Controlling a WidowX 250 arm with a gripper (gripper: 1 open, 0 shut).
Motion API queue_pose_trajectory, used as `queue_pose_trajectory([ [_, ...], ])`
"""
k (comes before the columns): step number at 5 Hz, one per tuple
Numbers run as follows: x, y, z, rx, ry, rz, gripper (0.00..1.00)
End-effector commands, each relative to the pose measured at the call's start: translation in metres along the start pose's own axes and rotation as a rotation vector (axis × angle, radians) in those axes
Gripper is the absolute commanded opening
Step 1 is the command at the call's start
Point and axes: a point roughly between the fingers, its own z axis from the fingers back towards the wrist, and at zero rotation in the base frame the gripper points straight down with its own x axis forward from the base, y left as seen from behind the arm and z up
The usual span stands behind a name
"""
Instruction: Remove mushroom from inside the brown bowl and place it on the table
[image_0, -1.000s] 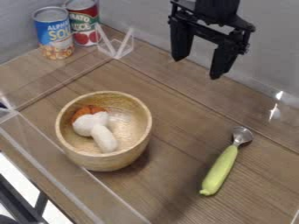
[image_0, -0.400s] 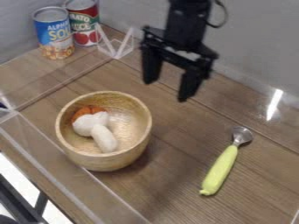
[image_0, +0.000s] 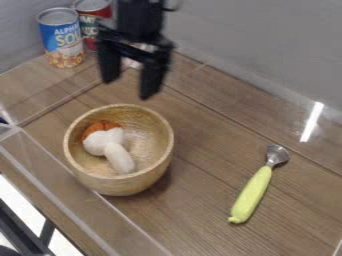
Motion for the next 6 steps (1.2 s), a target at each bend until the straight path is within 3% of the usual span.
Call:
queue_pose_trajectory([
  [1,-0.002,0.018,0.005,0.015,-0.069,0.014,1.0],
  [6,-0.003,0.025,-0.03,0.005,-0.066,0.052,1.0],
])
